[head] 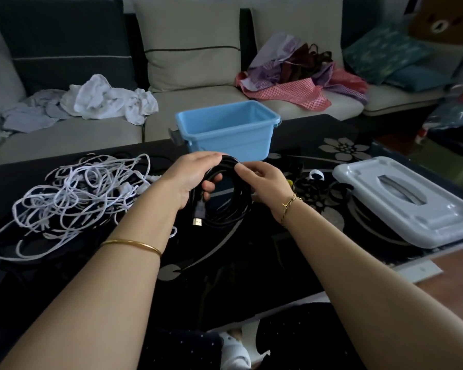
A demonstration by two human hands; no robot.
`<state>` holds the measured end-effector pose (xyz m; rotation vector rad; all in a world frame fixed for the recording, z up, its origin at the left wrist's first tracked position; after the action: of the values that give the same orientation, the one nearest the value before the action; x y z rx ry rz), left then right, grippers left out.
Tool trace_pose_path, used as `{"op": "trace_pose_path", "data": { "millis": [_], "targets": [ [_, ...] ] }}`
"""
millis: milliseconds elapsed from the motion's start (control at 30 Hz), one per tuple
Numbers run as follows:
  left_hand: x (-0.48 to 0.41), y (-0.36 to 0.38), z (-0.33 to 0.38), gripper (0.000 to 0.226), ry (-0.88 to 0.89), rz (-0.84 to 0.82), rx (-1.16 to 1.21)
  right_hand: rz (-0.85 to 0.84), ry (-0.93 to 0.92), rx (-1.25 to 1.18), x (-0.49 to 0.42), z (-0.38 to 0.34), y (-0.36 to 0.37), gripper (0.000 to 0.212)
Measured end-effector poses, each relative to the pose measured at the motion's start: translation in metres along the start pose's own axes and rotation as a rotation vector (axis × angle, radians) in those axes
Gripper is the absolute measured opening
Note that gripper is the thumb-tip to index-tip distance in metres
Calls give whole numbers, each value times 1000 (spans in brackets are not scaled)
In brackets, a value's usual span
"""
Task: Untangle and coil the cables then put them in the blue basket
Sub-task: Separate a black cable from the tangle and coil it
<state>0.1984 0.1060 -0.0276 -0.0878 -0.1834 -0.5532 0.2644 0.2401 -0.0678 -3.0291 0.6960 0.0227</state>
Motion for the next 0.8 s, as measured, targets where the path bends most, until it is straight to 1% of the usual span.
{"op": "trace_pose_path", "data": {
  "millis": [67, 100, 167, 200, 233, 267, 300, 367, 400, 467, 567, 633, 700, 733, 800],
  "targets": [
    [-3, 0, 1, 17, 13, 24, 9, 93, -1, 46, -3, 1, -9, 30],
    [-4, 0, 2, 16, 20, 38, 9, 177, -18, 92, -5, 2, -16, 31],
    [-6, 0, 2, 16, 28, 54, 2, 370, -36, 311, -10, 5, -35, 21],
    [-6, 0, 1, 16, 28, 60, -4, 456, -8, 469, -10, 7, -44, 11],
    [-6, 0, 1, 17, 27, 63, -9, 512, 42, 615, -9, 10, -52, 11],
    [-6, 0, 0, 18, 25, 64, -14, 520, 110, 744, -8, 15, -58, 20],
    [-6, 0, 0, 19, 23, 65, -18, 487, 175, 847, -6, 20, -63, 30],
    [-5, 0, 0, 20, 24, 68, -23, 404, 268, 983, -3, 31, -67, 40],
    [-5, 0, 1, 20, 26, 68, -22, 380, 292, 1041, -2, 35, -68, 40],
    [-3, 1, 2, 18, 26, 66, -17, 354, 288, 1131, -2, 40, -71, 28],
    [-1, 1, 2, 18, 31, 68, -15, 383, 203, 1147, -1, 37, -71, 4],
    [1, -2, 4, 20, 42, 81, -18, 415, 69, 1132, 0, 27, -65, 16],
    [3, -6, 6, 19, 56, 106, -15, 425, -115, 1109, 1, 7, -55, 24],
    [4, -8, 7, 18, 62, 124, -12, 409, -196, 1061, 3, -6, -49, 24],
    [6, -13, 9, 16, 72, 159, -6, 307, -338, 892, 7, -30, -34, 15]
  ]
}}
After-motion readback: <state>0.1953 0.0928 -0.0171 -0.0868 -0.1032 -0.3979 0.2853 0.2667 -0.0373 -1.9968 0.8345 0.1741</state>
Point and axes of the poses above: each hand's wrist, its own x-axis away from the middle knuckle, its own y-axis out of the palm, z = x × y, the point moved 2 cm from there along -x, towards the middle knuckle, and after that the axes turned 1 degree about -x, right-handed, at the moved point
